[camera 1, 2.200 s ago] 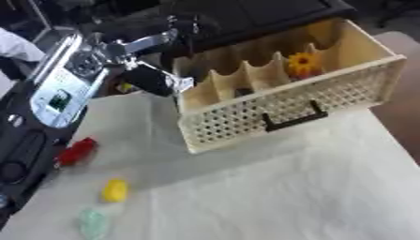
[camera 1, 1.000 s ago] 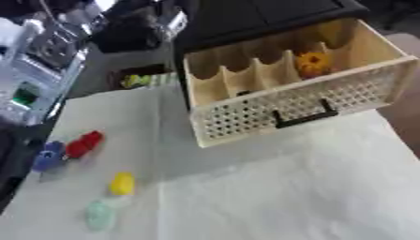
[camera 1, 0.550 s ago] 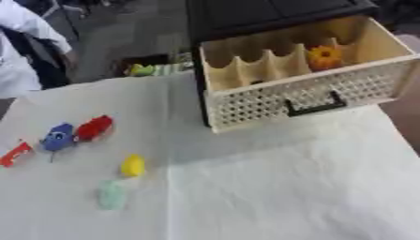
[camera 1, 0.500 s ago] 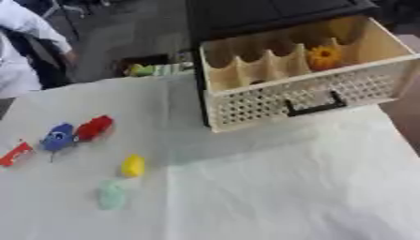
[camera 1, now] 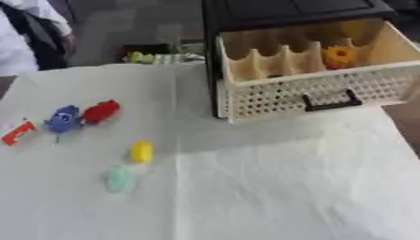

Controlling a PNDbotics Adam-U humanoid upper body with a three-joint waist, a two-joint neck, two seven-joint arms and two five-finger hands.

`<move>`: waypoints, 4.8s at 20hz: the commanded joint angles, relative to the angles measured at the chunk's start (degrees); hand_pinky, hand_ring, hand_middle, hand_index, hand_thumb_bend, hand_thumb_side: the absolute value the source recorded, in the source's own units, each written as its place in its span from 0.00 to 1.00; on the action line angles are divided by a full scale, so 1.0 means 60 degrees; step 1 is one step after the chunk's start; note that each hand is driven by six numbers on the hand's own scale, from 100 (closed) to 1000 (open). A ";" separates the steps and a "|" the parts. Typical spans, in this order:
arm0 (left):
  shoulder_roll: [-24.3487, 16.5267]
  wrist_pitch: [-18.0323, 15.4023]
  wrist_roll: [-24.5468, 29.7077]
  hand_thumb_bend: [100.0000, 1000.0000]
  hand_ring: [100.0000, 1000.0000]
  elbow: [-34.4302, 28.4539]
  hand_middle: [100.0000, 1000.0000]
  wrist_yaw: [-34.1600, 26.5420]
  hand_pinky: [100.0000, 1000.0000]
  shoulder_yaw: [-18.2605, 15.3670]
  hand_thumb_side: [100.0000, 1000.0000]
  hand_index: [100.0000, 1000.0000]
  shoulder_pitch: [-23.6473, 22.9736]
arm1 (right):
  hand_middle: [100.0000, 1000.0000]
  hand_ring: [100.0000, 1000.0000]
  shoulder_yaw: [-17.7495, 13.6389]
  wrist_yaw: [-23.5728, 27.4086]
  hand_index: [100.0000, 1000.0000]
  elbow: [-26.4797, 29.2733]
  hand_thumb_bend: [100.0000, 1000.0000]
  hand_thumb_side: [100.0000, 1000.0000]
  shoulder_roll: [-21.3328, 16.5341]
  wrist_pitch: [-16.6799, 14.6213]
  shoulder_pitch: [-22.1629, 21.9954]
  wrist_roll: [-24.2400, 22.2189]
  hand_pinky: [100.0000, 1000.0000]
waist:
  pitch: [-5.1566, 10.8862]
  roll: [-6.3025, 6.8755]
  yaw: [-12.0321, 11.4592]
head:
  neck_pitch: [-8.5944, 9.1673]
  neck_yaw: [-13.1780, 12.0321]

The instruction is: Pick up objects from table and place into drawer.

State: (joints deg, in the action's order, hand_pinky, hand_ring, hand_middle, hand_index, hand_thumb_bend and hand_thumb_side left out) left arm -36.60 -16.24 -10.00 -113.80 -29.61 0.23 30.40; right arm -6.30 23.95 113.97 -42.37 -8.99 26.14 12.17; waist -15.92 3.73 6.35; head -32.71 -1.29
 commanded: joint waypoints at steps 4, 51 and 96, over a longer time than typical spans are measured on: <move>0.0534 -0.0334 0.0173 0.00 0.52 -0.0133 0.56 0.0481 0.28 -0.0461 0.81 0.80 -0.0820 | 0.33 0.57 0.0198 -0.0830 0.72 0.0103 0.01 1.00 -0.1757 -0.0965 -0.0092 -0.1678 0.56 | 0.0117 -0.0211 -0.0028 | -0.0172 0.0047; 0.2527 0.0571 0.0827 0.02 0.50 -0.0133 0.55 0.1706 0.26 -0.0261 0.91 0.76 -0.2027 | 0.65 0.74 0.4135 -0.1311 0.94 0.0103 0.22 0.88 -0.4949 -0.0104 0.0495 -1.0684 0.62 | 0.0018 -0.0496 -0.0623 | -0.0017 0.0808; 0.3245 0.0999 0.1217 0.04 0.51 -0.0133 0.55 0.2243 0.27 -0.0159 0.97 0.76 -0.2000 | 0.54 0.67 0.4568 -0.2880 0.85 -0.3184 0.20 0.91 -0.2847 0.1841 0.2804 -1.0160 0.56 | -0.0665 -0.0475 -0.1131 | 0.0692 0.1072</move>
State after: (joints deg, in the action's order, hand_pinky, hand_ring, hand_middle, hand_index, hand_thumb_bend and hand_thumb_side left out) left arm -16.68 -10.23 -2.92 -113.77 -16.48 -0.52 17.73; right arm 22.28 7.20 95.42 -58.51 2.12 41.92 -48.39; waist -20.94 0.99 -0.42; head -29.12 4.96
